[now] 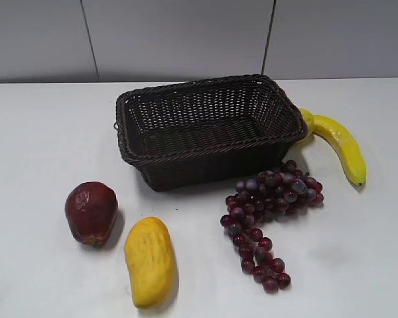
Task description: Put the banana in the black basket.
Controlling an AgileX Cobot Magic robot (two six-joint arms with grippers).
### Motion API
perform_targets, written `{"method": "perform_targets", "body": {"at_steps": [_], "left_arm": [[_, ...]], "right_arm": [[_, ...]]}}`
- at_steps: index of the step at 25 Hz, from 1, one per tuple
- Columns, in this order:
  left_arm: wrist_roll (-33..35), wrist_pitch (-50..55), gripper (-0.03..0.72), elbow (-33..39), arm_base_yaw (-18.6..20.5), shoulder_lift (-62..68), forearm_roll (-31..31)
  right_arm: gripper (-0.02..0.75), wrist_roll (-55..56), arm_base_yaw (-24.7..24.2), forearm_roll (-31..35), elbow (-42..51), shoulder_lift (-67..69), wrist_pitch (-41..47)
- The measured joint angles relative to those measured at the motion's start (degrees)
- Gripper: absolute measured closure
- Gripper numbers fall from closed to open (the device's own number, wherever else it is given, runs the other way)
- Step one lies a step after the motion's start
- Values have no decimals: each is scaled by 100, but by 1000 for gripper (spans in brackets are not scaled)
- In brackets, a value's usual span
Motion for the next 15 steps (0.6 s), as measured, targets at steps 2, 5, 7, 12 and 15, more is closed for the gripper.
{"method": "perform_targets", "body": {"at_steps": [2,5,7,12,15], "left_arm": [[0,0,113,0,0,0,0],[0,0,113,0,0,0,0],[0,0,113,0,0,0,0],[0,0,113,0,0,0,0],[0,0,113,0,0,0,0]], "right_arm": [[166,0,0,0,0,0,0],[166,0,0,0,0,0,0],[166,0,0,0,0,0,0],[166,5,0,0,0,0,0],[166,6,0,0,0,200,0]]}}
